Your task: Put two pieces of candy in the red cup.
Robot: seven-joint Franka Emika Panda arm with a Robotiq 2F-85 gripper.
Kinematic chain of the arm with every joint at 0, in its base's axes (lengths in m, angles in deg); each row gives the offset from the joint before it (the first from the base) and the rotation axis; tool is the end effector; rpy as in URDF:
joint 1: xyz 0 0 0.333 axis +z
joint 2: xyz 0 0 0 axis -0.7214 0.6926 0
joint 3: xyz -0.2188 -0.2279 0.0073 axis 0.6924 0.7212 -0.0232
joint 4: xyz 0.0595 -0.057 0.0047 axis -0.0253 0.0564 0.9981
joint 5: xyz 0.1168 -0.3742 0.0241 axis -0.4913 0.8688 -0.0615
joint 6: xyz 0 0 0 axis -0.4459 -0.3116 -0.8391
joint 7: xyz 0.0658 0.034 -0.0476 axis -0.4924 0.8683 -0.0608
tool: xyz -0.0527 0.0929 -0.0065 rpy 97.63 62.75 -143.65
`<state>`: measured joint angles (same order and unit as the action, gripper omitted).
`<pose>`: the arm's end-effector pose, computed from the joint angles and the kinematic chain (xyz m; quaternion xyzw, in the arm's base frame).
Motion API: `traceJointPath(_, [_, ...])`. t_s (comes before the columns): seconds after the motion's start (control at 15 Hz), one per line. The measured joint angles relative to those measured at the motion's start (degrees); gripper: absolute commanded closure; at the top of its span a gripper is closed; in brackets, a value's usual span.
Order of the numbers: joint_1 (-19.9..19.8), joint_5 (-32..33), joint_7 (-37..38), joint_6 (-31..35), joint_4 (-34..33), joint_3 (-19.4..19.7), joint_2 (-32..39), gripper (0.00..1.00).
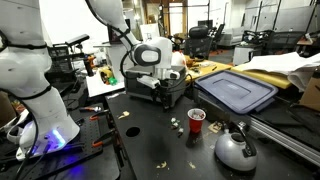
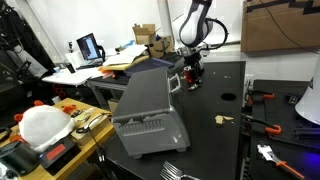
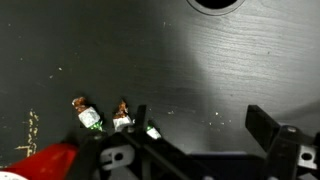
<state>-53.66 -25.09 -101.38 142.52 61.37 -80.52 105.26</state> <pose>0.4828 -0.1191 0.1971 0.9922 0.0846 -0.0871 0.0286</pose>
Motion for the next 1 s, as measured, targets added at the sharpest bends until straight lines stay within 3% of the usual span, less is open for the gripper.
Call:
traceJointPath(0.4, [-0.2, 5.1, -0.8, 8.8, -0.3, 0.0, 6.1, 0.00])
traceJointPath(1.0, [-0.5, 8.4, -2.0, 11.4, -3.0, 0.0, 8.5, 0.00])
